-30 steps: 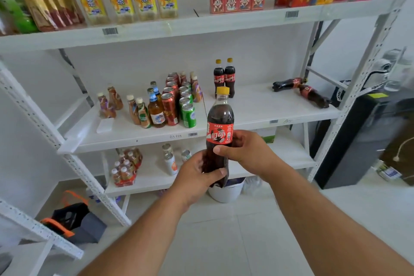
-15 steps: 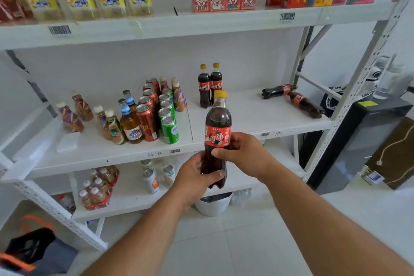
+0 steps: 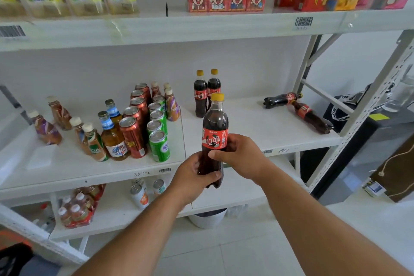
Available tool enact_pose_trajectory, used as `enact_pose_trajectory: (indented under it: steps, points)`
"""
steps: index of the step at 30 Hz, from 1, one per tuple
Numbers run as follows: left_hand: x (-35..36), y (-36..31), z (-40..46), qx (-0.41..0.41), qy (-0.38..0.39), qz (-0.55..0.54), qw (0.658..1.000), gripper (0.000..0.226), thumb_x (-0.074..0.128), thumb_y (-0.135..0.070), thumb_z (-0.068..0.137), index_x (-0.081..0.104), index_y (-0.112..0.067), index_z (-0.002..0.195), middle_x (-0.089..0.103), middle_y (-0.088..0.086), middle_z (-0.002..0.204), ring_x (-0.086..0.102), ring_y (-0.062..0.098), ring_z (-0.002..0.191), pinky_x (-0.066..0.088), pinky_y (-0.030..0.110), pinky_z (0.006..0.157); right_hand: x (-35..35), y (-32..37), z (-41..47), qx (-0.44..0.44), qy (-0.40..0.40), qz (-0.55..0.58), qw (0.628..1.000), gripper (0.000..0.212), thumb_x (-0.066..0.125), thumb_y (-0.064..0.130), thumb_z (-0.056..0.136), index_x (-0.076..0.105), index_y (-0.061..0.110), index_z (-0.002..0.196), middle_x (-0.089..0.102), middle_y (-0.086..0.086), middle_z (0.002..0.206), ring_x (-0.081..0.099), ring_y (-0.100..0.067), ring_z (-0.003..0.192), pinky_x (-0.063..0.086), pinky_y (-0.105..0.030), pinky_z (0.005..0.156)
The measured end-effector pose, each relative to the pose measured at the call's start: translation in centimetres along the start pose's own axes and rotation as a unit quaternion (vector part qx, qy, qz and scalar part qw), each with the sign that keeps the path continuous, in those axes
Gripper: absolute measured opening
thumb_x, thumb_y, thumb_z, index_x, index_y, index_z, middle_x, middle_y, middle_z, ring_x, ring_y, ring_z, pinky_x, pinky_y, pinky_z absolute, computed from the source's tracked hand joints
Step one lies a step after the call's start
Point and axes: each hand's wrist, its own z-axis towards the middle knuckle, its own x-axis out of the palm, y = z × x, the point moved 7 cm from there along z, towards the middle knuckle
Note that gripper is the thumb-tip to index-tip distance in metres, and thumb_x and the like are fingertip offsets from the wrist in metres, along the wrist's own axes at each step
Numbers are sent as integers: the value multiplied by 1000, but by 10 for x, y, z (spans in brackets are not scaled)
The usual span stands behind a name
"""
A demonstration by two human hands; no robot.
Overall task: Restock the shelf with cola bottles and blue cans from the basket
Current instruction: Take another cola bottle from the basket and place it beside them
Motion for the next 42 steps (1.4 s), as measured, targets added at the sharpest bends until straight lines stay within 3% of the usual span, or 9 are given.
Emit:
enact_pose_trajectory:
  steps: [4,7,14,17,21,26,32,37,42]
  points:
    - [17,-4,35,-6,-8,38,999,45,84,-6,85,64,-34,114,79,-11,106,72,10,92,61,28,82,-26,-18,28,-1,12,12,1000,33,85,24,87,76,24,119,81,8,106,76,-9,101,58,-35,100]
    - [32,-9,62,-13,-18,63,998,46,86,-9,83,63,-29,117,78,-9,110,74,10,101,62,29,85,-46,-30,51,-6,23,16,1000,37,86,24,86,75,25,121,80,8,109,76,-10,103,58,-40,103]
    - [53,-2,116,-36,-75,74,994,46,86,-7,78,65,-24,115,80,-3,105,77,24,97,64,50,83,-78,-55,102,-5,81,34,996,42,86,19,86,73,23,125,80,8,110,75,-9,104,58,-39,103]
    - [55,4,131,-43,-90,73,992,48,86,-7,78,64,-25,116,80,-4,106,77,22,99,65,49,84,-81,-65,122,-3,103,34,994,41,87,19,84,74,23,123,80,7,109,75,-9,103,58,-36,101]
    - [48,15,151,-52,-104,66,991,48,85,-4,78,63,-18,118,80,3,103,76,33,95,62,49,78,-78,-78,146,6,115,35,993,43,88,17,83,73,21,123,80,6,109,76,-9,102,58,-32,99]
    - [32,30,179,-60,-106,55,991,52,86,-8,73,64,-19,118,80,0,103,76,26,97,62,50,82,-68,-87,175,18,118,34,992,44,88,14,83,73,21,124,81,7,109,76,-8,102,58,-32,101]
    - [14,43,218,-40,-88,76,992,46,85,-5,76,62,-23,111,80,2,95,75,32,85,61,52,75,-56,-90,205,26,101,12,994,44,87,12,83,73,24,124,80,9,110,75,-7,102,57,-32,102]
    - [-1,56,242,-33,-82,95,991,47,86,-12,72,61,-23,110,80,0,92,76,29,81,63,54,77,-42,-99,224,34,88,-18,995,50,87,19,83,70,26,129,79,11,113,73,-8,107,55,-35,105]
    - [-15,67,263,-32,-87,123,988,51,89,-18,73,61,-28,114,80,-10,97,77,16,86,64,46,83,-30,-109,246,28,94,-37,995,53,87,21,84,68,28,133,77,11,117,72,-9,112,54,-38,107]
